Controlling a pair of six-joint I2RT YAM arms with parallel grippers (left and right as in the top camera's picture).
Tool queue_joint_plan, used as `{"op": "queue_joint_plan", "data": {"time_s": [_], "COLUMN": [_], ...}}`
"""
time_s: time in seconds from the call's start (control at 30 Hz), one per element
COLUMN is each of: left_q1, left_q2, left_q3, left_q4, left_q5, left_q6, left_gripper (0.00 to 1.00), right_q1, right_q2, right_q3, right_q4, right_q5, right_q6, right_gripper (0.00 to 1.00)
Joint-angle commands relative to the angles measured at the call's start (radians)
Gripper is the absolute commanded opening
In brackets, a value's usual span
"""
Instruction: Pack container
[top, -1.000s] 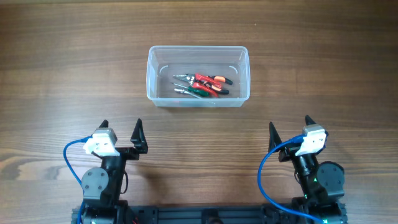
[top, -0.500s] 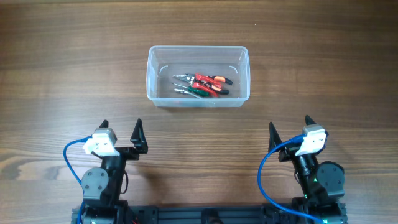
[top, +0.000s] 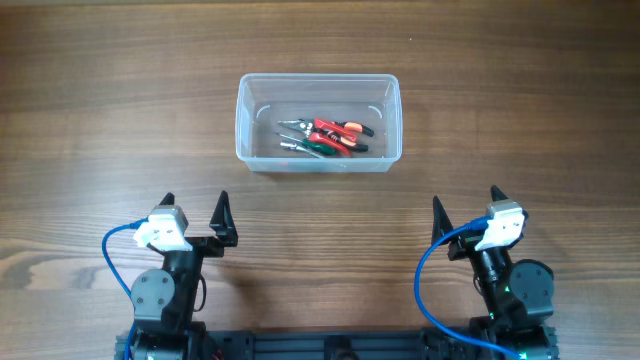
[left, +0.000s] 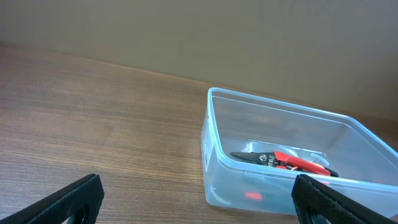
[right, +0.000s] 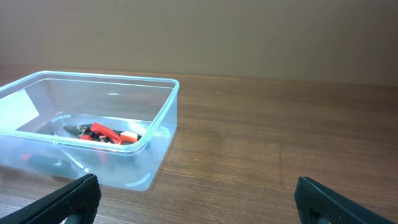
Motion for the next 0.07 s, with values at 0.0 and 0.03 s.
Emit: {"op": "queue_joint_plan", "data": {"time_s": [0.0, 0.03], "left_q1": [0.006, 0.006], "left_q2": [-0.009, -0.008], "left_q3": [-0.008, -0.008], "left_q4": [0.006, 0.006], "left_q5": [-0.003, -0.003], "left_q6": [-0.013, -0.013], "left_gripper": [1.00, 1.00], "right_q1": [0.005, 0.005], "right_q2": [-0.010, -0.010], "right_q3": [0.003, 0.003], "right_q4": [0.006, 0.006], "right_q5": [0.018, 0.018], "right_q6": [0.019, 0.018], "right_gripper": [1.00, 1.00]}}
